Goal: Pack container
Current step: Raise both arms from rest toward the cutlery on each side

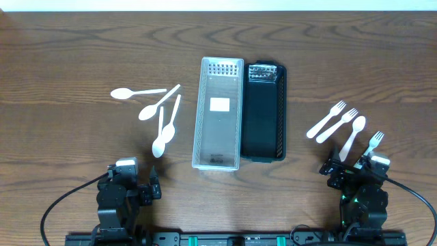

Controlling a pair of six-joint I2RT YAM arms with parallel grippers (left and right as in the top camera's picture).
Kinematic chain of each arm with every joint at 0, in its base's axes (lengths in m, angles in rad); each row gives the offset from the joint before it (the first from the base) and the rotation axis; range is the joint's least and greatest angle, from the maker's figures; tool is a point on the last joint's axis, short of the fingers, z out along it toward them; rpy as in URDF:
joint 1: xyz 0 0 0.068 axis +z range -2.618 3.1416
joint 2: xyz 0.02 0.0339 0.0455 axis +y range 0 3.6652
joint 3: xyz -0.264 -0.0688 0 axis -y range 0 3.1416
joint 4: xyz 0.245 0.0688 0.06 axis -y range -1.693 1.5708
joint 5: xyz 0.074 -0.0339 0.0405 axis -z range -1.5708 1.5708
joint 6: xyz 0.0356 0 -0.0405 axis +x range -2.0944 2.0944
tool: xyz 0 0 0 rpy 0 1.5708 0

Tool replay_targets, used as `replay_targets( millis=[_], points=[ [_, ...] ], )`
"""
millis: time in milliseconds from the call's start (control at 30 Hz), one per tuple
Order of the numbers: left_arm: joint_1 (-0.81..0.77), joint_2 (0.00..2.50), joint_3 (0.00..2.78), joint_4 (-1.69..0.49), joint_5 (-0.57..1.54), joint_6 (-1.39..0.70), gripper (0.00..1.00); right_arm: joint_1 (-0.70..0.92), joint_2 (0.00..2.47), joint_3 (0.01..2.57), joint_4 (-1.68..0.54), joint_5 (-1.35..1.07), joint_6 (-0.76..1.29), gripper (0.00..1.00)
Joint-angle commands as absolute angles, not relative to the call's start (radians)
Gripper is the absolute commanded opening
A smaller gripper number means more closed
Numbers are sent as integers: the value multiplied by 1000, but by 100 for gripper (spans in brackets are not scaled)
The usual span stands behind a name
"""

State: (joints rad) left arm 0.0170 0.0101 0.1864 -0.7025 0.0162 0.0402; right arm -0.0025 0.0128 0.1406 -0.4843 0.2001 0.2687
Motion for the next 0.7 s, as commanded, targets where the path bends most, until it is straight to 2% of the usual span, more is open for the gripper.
replay_targets(
  millis=[0,433,667],
  points=[
    [20,4,186,-703,16,29,98,1,7,136,-482,198,257,99],
    [20,4,186,-703,15,29,98,1,7,136,-479,195,288,99],
    [20,4,186,-630,15,32,98,1,7,136,-484,2,344,99]
  ],
)
